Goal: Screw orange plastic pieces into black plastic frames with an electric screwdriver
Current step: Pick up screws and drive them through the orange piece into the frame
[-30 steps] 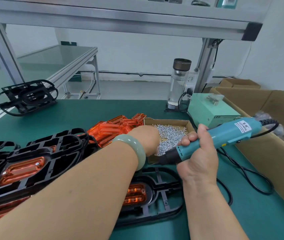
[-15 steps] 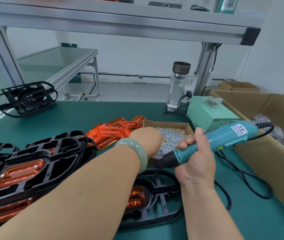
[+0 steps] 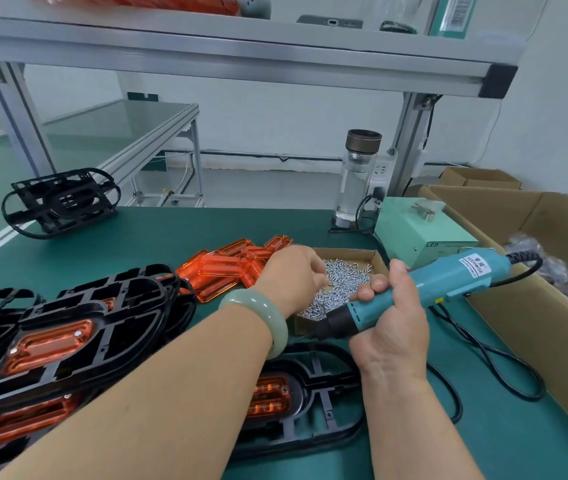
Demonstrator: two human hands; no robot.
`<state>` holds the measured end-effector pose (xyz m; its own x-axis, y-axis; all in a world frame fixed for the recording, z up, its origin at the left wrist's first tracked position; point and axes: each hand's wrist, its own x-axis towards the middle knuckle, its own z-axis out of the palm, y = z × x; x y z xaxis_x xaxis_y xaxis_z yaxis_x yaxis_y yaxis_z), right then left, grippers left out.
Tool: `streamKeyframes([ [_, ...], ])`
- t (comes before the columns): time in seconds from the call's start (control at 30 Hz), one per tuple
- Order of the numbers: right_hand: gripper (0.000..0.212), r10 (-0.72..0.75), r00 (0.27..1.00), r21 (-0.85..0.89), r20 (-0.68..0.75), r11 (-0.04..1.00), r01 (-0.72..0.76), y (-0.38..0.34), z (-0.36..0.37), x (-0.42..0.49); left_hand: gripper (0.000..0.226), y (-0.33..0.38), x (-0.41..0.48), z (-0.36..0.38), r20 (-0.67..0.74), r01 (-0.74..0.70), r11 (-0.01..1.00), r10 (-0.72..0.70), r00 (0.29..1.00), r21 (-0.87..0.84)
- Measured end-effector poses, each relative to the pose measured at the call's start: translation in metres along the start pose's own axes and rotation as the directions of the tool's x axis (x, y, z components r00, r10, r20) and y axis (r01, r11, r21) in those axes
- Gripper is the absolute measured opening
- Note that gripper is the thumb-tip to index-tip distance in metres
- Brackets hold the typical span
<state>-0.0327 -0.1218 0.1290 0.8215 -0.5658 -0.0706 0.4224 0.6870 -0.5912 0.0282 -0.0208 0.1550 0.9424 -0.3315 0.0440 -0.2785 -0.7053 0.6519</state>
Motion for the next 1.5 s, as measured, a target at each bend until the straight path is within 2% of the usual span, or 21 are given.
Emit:
streamKeyframes([
  [0.1,0.009,0.009,1.0,0.008,-0.006,1.0,-0.009,-0.001,0.0,0.0,0.02,-0.002,-0.002,-0.001,-0.031,0.06,0.994,-0.064,0.997,-0.095],
  [0.17,0.011,0.014,1.0,0.027,-0.013,1.0,-0.013,-0.002,0.001,0.0,0.023,0.0,-0.004,-0.002,-0.116,0.095,0.959,-0.13,0.985,-0.269],
  [0.27,0.013,0.024,1.0,0.07,-0.019,0.997,-0.023,-0.004,0.001,0.0,0.027,0.009,-0.019,-0.007,-0.179,0.107,0.754,-0.287,0.941,-0.648],
  [0.37,0.014,0.037,0.999,0.103,-0.024,0.994,-0.034,-0.007,0.001,-0.001,0.02,0.011,-0.048,-0.011,-0.237,-0.031,0.54,-0.316,0.919,-0.841],
  [0.43,0.014,0.04,0.999,0.123,-0.029,0.992,-0.036,-0.009,0.001,-0.002,0.011,0.007,-0.07,-0.01,-0.258,-0.079,0.443,-0.361,0.896,-0.893],
  [0.53,0.014,0.03,1.0,0.162,-0.005,0.986,-0.029,-0.011,0.002,-0.004,0.009,-0.001,-0.096,-0.003,-0.251,-0.077,0.378,-0.436,0.864,-0.923],
  [0.67,0.018,0.023,1.0,0.207,0.017,0.978,-0.026,-0.014,0.002,-0.006,0.015,-0.006,-0.113,0.006,-0.175,-0.071,0.222,-0.491,0.854,-0.972],
  [0.77,0.017,0.024,1.0,0.236,0.017,0.971,-0.028,-0.015,0.002,-0.006,0.011,-0.004,-0.118,0.008,-0.121,-0.064,0.128,-0.516,0.848,-0.99],
  [1.1,0.013,0.019,0.999,0.26,0.041,0.965,-0.029,-0.016,0.003,-0.007,0.011,-0.006,-0.113,0.014,-0.025,0.102,0.269,-0.431,0.902,-0.958],
  [1.5,0.011,0.018,0.996,0.257,0.089,0.966,-0.041,-0.015,0.003,-0.009,0.013,-0.005,-0.114,0.018,-0.031,0.116,0.337,-0.4,0.916,-0.934],
])
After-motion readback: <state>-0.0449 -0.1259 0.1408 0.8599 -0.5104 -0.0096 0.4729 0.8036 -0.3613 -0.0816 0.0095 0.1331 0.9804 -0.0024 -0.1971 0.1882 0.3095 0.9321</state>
